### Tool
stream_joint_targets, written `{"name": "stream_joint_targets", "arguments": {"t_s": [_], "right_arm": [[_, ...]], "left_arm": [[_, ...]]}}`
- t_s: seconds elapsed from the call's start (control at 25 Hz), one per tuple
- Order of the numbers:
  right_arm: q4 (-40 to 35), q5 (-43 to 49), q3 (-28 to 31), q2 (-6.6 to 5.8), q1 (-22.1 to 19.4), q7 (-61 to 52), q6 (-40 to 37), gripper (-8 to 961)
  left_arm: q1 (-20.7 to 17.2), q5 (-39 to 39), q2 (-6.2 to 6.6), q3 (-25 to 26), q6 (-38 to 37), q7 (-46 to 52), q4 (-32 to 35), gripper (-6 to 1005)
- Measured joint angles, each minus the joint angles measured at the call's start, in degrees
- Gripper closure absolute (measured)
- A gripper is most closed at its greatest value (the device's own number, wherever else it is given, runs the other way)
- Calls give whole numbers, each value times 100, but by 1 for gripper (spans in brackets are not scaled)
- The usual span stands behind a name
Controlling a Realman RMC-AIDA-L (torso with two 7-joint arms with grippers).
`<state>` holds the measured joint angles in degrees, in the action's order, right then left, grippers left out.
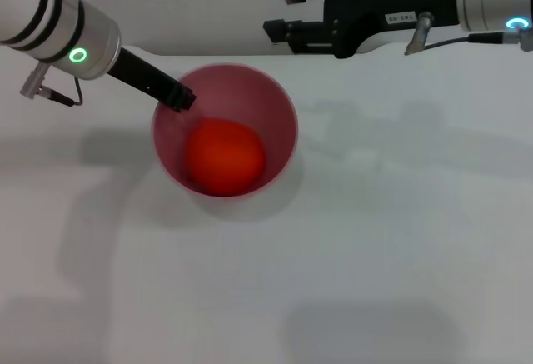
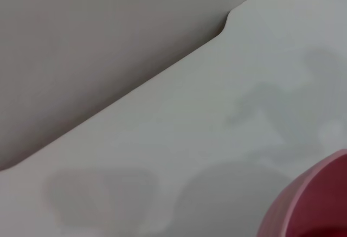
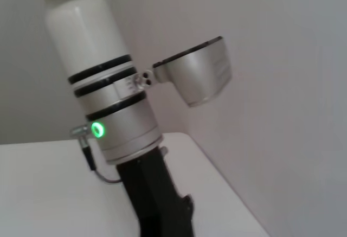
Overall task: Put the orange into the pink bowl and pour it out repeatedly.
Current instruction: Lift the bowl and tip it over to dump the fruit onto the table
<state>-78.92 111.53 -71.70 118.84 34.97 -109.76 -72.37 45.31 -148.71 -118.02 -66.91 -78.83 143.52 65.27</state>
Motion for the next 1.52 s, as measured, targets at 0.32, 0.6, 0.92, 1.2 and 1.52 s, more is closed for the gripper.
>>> {"name": "stream_joint_targets", "arguments": {"t_s": [0.32,0.6,0.92,1.2,1.52], "right_arm": [[529,-1996,57,3,-886,1887,950,454],[1701,-4390,340,8,-1568,4060,1060,454],[2755,-6363,591,-3,-1929,5406,772,454],[3014,-6466,700,-15,-1857,5483,697,453],[3030,-6477,674,-19,-1742,5476,645,453]], "left_arm": [[-244,21,-11,-695,894,-58,336,957],[-872,-16,1,-1878,2352,-102,963,957],[-1885,-125,0,-2693,4257,-593,1581,958],[-2959,-156,-3,-3908,6968,-1544,1705,958],[-3481,-150,-17,-5107,10288,-1997,726,958]]}}
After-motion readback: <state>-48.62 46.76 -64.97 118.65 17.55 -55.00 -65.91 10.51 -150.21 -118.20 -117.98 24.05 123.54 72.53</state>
